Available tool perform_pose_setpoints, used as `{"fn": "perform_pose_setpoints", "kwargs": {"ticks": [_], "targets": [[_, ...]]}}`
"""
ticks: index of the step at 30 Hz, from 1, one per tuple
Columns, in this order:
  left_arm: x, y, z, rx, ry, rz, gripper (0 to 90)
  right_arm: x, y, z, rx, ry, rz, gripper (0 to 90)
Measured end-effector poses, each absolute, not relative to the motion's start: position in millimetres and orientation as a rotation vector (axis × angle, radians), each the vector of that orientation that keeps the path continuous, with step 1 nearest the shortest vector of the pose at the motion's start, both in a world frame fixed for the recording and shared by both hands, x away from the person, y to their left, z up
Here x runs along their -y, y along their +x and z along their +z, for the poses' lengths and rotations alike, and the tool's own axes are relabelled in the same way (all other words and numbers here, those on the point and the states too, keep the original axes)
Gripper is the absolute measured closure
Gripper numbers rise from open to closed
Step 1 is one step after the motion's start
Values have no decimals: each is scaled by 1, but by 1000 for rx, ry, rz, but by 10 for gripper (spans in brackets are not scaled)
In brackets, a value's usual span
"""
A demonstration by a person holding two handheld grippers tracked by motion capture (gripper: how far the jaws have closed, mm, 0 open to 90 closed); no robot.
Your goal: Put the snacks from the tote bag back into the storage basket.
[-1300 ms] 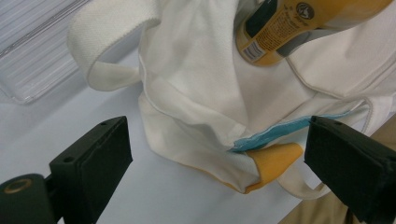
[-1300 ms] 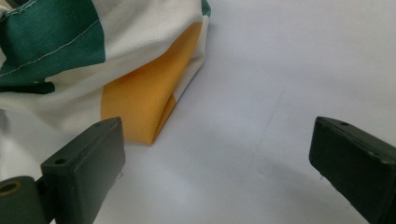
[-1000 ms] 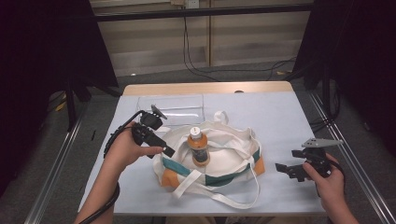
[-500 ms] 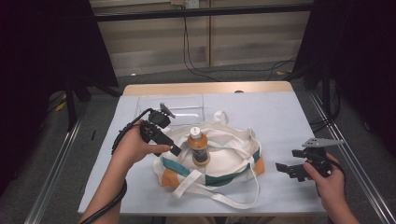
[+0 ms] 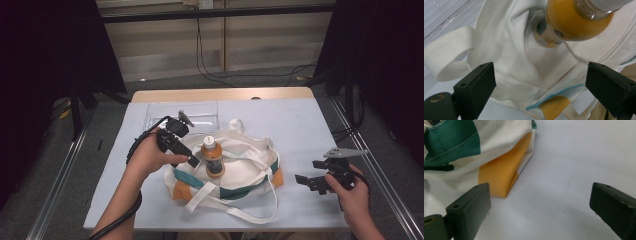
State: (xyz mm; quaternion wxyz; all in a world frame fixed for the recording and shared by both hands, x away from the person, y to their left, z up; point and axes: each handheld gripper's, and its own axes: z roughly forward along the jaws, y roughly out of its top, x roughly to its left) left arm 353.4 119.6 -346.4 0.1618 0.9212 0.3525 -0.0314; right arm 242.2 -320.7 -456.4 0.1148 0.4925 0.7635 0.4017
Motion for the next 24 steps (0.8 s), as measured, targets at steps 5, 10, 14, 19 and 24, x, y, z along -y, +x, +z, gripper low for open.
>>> {"fn": "perform_pose_setpoints", "kwargs": {"ticks": [5, 10, 14, 19, 24], "targets": [[-115, 354, -350, -994, 2634, -95, 92, 321, 243, -457, -2241, 1438, 1177, 36], [-111, 355, -352, -989, 2636, -107, 93, 321, 243, -457, -2241, 1438, 1177, 35], [-108, 356, -354, -984, 2639, -111, 94, 321, 242, -456, -2239, 1441, 1178, 35], [-104, 356, -356, -975, 2643, -119, 95, 320, 242, -457, -2243, 1444, 1173, 35], [-102, 357, -356, -980, 2647, -111, 102, 320, 243, -457, -2248, 1435, 1172, 35]]}}
